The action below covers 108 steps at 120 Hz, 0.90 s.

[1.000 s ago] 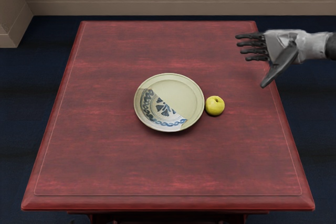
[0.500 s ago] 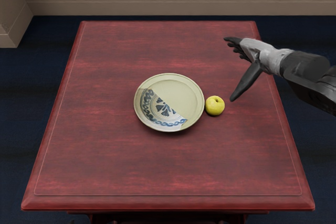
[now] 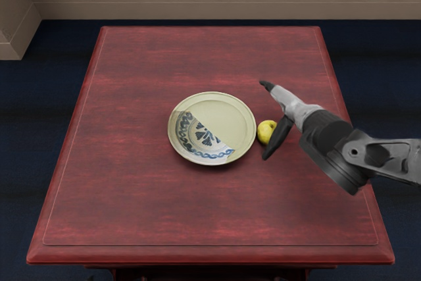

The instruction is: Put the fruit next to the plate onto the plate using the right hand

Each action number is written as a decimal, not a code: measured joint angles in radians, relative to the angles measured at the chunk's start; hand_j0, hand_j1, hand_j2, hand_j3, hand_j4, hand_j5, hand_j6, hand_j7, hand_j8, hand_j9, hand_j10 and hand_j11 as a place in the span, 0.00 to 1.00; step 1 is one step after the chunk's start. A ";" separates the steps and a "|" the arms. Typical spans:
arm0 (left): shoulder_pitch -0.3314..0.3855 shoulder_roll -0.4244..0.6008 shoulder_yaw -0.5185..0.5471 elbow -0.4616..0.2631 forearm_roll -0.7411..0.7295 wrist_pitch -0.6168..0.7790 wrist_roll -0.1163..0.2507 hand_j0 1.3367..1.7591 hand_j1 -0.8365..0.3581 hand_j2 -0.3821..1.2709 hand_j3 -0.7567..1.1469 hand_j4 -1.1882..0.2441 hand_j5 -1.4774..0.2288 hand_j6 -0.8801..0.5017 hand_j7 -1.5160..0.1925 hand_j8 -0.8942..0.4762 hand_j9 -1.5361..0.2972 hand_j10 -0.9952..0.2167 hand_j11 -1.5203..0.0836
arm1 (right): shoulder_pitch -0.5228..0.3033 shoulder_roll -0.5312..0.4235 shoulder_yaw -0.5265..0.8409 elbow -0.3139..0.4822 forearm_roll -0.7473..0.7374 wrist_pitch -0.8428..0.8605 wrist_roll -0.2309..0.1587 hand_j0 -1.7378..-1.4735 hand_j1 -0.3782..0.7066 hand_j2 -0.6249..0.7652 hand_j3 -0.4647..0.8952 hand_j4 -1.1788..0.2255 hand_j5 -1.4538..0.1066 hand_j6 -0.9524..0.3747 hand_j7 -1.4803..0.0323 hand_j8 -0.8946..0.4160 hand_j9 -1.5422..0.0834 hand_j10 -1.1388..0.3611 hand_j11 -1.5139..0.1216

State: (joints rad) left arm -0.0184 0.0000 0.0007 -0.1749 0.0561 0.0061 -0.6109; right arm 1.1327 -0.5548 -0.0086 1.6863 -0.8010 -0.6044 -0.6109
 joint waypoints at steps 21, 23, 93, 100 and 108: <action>0.000 0.000 0.000 0.000 0.000 0.000 0.000 0.76 0.98 0.23 0.40 0.82 0.86 0.63 0.88 0.64 0.83 0.81 0.94 | 0.062 0.056 -0.102 -0.091 0.041 -0.005 0.000 0.30 0.03 0.45 0.34 0.84 0.93 0.72 0.98 0.68 0.95 0.76 0.93; 0.000 0.000 0.000 0.000 0.000 0.000 0.000 0.76 0.98 0.23 0.40 0.82 0.86 0.63 0.88 0.64 0.83 0.81 0.94 | 0.068 0.063 -0.114 -0.096 0.045 -0.006 0.000 0.30 0.03 0.45 0.34 0.84 0.93 0.72 0.98 0.68 0.95 0.76 0.93; 0.000 0.000 0.000 0.000 0.000 0.000 0.000 0.76 0.98 0.23 0.40 0.82 0.86 0.63 0.88 0.64 0.83 0.81 0.94 | 0.155 0.149 -0.261 -0.191 0.126 -0.007 0.000 0.30 0.21 0.43 0.34 0.72 0.80 0.59 0.84 0.56 0.82 0.65 0.80; 0.000 0.000 0.000 0.000 0.000 0.000 0.000 0.76 0.98 0.23 0.40 0.82 0.86 0.63 0.88 0.64 0.83 0.81 0.94 | 0.158 0.153 -0.264 -0.193 0.128 -0.007 0.000 0.30 0.24 0.42 0.34 0.70 0.77 0.57 0.82 0.54 0.80 0.63 0.78; 0.000 0.000 0.000 0.000 0.000 0.000 0.000 0.76 0.98 0.23 0.40 0.82 0.86 0.63 0.88 0.64 0.83 0.81 0.94 | 0.168 0.163 -0.267 -0.194 0.148 -0.007 0.000 0.30 0.28 0.42 0.34 0.68 0.74 0.54 0.78 0.51 0.77 0.61 0.74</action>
State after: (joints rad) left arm -0.0184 0.0000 0.0007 -0.1749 0.0561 0.0061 -0.6109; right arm 1.3006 -0.3919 -0.2751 1.4924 -0.6528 -0.6110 -0.6109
